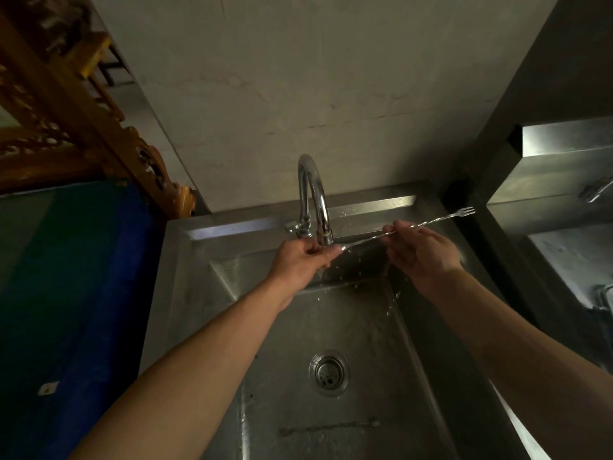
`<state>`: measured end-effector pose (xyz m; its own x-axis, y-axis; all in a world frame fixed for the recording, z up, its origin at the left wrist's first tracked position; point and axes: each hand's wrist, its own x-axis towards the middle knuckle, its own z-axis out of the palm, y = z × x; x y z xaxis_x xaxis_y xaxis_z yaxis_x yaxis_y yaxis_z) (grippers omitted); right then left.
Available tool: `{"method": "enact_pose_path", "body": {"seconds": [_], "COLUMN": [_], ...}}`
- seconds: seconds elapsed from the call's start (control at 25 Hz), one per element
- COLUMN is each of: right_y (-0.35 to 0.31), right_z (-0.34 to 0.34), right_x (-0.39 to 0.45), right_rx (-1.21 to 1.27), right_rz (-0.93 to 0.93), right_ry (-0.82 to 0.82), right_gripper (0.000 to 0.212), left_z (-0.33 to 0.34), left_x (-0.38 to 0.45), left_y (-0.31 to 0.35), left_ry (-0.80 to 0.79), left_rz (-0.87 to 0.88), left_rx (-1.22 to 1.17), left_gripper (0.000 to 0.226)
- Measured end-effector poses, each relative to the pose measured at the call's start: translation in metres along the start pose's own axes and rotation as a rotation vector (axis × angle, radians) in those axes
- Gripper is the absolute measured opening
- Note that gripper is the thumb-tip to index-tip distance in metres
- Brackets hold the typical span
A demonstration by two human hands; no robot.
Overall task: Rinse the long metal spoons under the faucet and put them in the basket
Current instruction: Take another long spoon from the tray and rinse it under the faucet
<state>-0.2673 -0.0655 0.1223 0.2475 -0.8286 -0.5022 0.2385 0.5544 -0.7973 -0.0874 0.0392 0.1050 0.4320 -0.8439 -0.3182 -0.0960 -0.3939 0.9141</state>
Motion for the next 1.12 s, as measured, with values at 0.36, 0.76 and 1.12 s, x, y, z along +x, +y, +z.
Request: {"method": "enact_pose_path", "body": {"seconds": [0.36,0.76,1.12], "right_y": [0.025,0.075,0.072], "right_z": [0.014,0.03,0.022], "right_x": [-0.019,-0.044,-0.063], "right_rx": [-0.023,-0.353,-1.427], "right_rz": [0.05,0.087,-0.821], "right_ry": [-0.093,-0.093,-0.076], "right_gripper": [0.007,0.019,0.018], "left_z": [-0.018,-0.042,-0.069], "left_x": [-0.012,-0.051,-0.065], "left_y": [-0.016,-0.035,-0.042], "left_ry": [0.028,0.165,0.098], "left_rz": [0.183,0.42,0.428], "left_rx": [0.255,0.817,0.908], "left_gripper": [0.02,0.008,0.013]}}
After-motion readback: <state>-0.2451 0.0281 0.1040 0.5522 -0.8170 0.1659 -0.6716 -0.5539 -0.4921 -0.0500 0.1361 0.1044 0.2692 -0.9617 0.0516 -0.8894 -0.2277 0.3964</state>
